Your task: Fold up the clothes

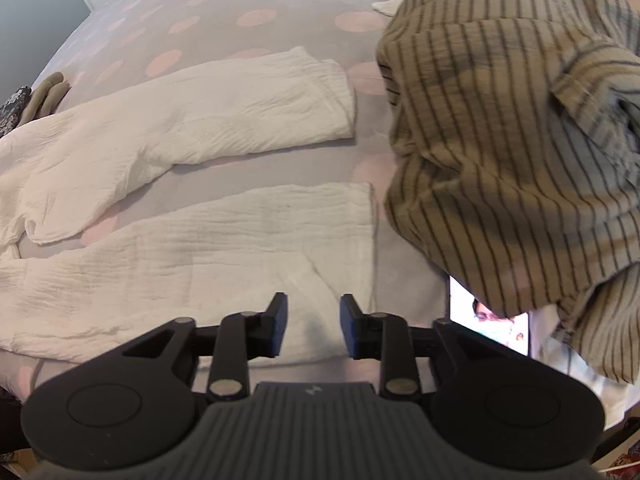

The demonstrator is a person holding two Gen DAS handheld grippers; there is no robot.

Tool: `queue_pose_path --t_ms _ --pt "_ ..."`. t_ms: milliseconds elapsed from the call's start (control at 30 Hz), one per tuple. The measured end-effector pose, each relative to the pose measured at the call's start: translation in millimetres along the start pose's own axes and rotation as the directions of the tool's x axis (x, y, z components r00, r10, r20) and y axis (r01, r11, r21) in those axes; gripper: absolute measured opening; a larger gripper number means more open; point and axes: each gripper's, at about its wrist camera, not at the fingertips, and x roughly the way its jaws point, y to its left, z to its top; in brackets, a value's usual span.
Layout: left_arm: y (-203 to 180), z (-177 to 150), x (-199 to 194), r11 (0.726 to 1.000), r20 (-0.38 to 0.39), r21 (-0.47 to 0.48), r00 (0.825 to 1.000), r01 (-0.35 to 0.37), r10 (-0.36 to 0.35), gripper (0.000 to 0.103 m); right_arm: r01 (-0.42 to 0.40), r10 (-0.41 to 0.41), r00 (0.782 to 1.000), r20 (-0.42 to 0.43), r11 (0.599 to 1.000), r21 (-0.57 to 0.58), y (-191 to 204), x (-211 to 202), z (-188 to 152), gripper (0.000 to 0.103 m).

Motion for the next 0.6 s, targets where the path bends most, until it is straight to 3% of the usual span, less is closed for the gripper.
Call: queue_pose_path --t_ms 33,233,300,333,367,467,600 --pt "-0.8 0.1 0.0 1.0 0.0 0.003 1.0 -0.001 0.001 0.011 -0.001 0.001 1.0 -0.001 1.0 -0.002 1.8 3.7 3.7 0.045" --pt "-6.0 1.0 3.5 1.0 -0.008 0.024 1.0 -0.019 0.019 0.011 0.02 -0.022 0.998 -0.058 0.999 -0.034 8.4 45.0 17.8 0.048" --pt "-6.4 1.7 4.4 0.999 -0.01 0.026 1.0 -0.021 0.021 0.011 0.02 -0.027 0.996 -0.087 0.996 -0.086 11.3 53.8 17.7 0.033" --pt "-6.2 2.2 4.1 1.0 -0.008 0.024 1.0 -0.019 0.019 0.011 0.013 -0.025 0.994 -0.102 0.993 -0.118 12.9 55.8 16.9 0.012" --pt "-6.0 2.8 3.9 1.0 -0.006 0.021 1.0 -0.017 0.017 0.011 0.003 -0.02 0.993 -0.112 0.989 -0.148 14.5 55.8 16.6 0.005" --pt "-5.4 4.6 3.1 1.0 0.001 0.015 1.0 -0.01 0.01 0.011 -0.062 0.047 0.996 -0.08 0.981 -0.187 15.1 30.8 22.7 0.003" --pt "-5.6 4.6 0.1 1.0 0.012 0.015 1.0 -0.009 0.009 0.011 -0.072 0.067 0.997 -0.028 0.966 -0.248 12.0 -6.2 30.5 0.003"
